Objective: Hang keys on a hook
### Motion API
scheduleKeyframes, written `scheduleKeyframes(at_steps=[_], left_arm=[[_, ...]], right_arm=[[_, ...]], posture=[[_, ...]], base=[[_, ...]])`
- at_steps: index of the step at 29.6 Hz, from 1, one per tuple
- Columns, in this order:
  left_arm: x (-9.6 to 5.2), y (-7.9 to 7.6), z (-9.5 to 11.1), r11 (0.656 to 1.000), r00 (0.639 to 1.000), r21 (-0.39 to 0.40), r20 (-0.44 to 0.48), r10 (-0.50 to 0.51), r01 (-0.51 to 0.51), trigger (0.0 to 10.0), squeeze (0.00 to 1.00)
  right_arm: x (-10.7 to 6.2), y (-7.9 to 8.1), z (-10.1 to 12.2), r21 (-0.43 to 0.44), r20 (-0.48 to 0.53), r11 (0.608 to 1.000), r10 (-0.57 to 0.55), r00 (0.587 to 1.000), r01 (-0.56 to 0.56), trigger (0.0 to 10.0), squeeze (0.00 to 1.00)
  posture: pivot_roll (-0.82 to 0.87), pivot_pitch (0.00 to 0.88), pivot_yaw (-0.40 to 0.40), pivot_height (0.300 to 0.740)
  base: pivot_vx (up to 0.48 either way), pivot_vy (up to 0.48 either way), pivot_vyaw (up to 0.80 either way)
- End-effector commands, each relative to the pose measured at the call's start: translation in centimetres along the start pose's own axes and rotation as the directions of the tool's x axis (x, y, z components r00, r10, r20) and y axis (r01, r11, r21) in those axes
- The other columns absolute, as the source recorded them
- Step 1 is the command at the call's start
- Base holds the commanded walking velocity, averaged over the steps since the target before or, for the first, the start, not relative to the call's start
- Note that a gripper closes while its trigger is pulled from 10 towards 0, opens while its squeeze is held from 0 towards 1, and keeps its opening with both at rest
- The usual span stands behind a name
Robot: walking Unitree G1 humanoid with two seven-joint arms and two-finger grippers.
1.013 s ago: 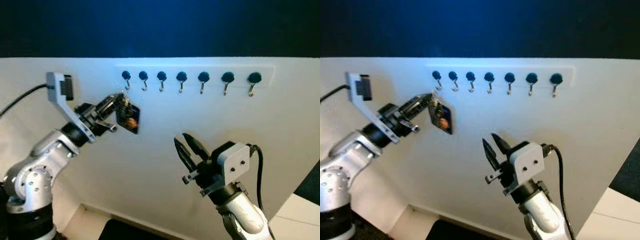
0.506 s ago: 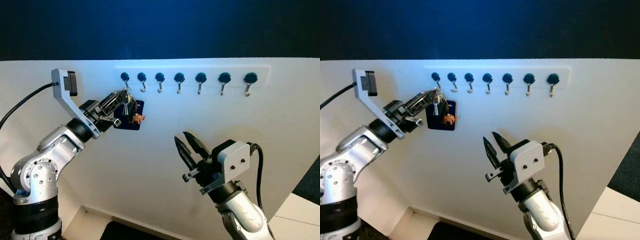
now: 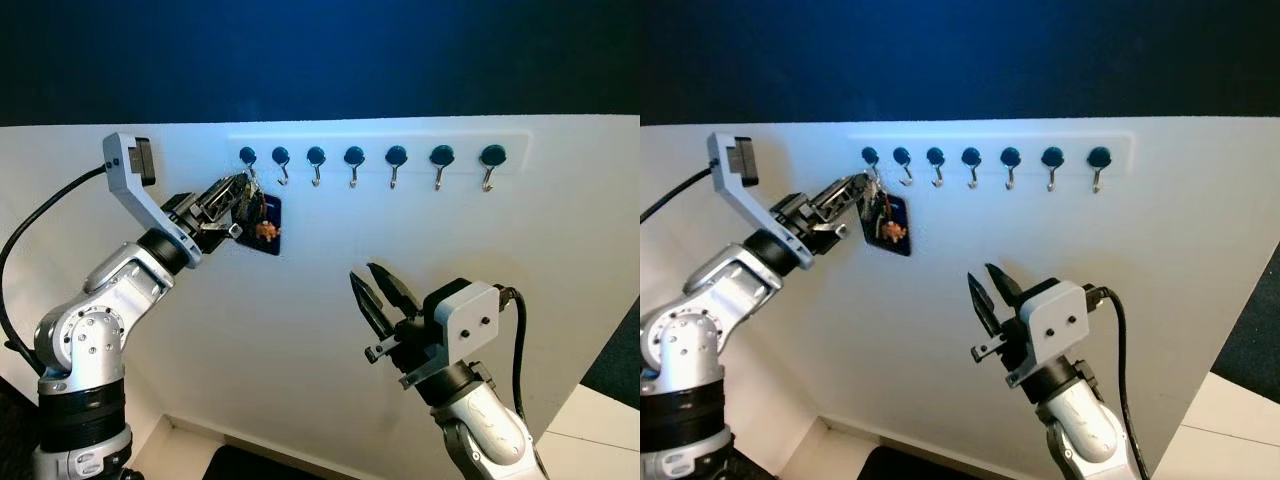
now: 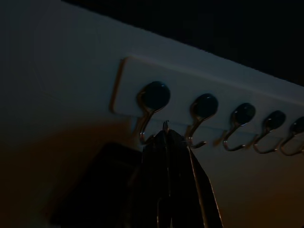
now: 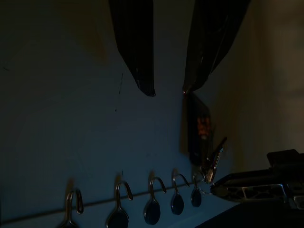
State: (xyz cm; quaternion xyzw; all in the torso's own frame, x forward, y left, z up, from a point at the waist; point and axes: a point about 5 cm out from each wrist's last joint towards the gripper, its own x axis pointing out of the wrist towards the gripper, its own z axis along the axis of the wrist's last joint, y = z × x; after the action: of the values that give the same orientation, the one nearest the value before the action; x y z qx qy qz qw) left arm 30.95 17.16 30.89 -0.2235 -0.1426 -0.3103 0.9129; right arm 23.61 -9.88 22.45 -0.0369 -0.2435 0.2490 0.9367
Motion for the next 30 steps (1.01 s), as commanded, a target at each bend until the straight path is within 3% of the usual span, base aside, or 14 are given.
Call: scheduleKeyframes(at_steps=[1, 23, 24, 25, 26, 28, 29, 30], left_arm=[[-0.2, 0.4, 0.5, 1.000, 0.999, 0.014, 0.025, 0.027, -0.027, 10.0, 0.00], [-0.7, 1.9, -1.2, 0.993, 0.993, 0.019, -0.024, 0.116, -0.116, 10.0, 0.02], [-0.8, 1.9, -1.2, 0.994, 0.993, 0.017, -0.025, 0.112, -0.112, 10.0, 1.00], [-0.9, 1.9, -1.3, 0.993, 0.993, 0.016, -0.027, 0.115, -0.115, 10.0, 1.00], [-1.2, 1.8, -1.2, 0.993, 0.993, 0.018, -0.021, 0.117, -0.117, 10.0, 0.81], [-1.3, 1.8, -1.1, 0.993, 0.993, 0.020, -0.017, 0.117, -0.117, 10.0, 0.81], [-1.8, 1.7, -1.0, 0.994, 0.994, 0.020, -0.006, 0.105, -0.105, 10.0, 0.00], [-1.9, 1.7, -0.9, 0.995, 0.995, 0.024, -0.004, 0.101, -0.101, 10.0, 0.00]], right_arm=[[0.0, 0.5, -0.2, 0.009, -0.015, 1.000, 0.014, 1.000, -0.013, 10.0, 0.00], [0.0, 0.5, -0.2, 0.011, -0.018, 1.000, 0.018, 1.000, -0.018, 10.0, 0.00], [0.0, 0.5, -0.2, 0.011, -0.019, 1.000, 0.018, 1.000, -0.017, 10.0, 0.00], [0.0, 0.5, -0.2, 0.011, -0.019, 1.000, 0.017, 1.000, -0.017, 10.0, 0.00], [-0.1, 0.5, -0.2, 0.011, -0.020, 1.000, 0.017, 1.000, -0.017, 10.0, 0.00], [-0.1, 0.5, -0.2, 0.011, -0.021, 1.000, 0.017, 1.000, -0.017, 10.0, 0.00], [-0.1, 0.5, -0.2, 0.013, -0.021, 1.000, 0.017, 1.000, -0.017, 10.0, 0.00], [-0.1, 0.5, -0.2, 0.013, -0.022, 1.000, 0.017, 1.000, -0.017, 10.0, 0.00]], posture=[[-0.02, 0.089, 0.173, 0.740], [-0.02, 0.098, 0.167, 0.740], [-0.02, 0.098, 0.167, 0.740], [-0.02, 0.099, 0.167, 0.740], [-0.02, 0.099, 0.167, 0.740], [-0.02, 0.099, 0.167, 0.740], [-0.02, 0.100, 0.167, 0.740], [-0.02, 0.100, 0.167, 0.740]], base=[[0.000, 0.000, 0.00], [0.000, 0.000, 0.00], [0.000, 0.000, 0.00], [0.000, 0.000, 0.00], [0.000, 0.000, 0.00], [0.000, 0.000, 0.00], [0.000, 0.000, 0.00], [0.000, 0.000, 0.00]])
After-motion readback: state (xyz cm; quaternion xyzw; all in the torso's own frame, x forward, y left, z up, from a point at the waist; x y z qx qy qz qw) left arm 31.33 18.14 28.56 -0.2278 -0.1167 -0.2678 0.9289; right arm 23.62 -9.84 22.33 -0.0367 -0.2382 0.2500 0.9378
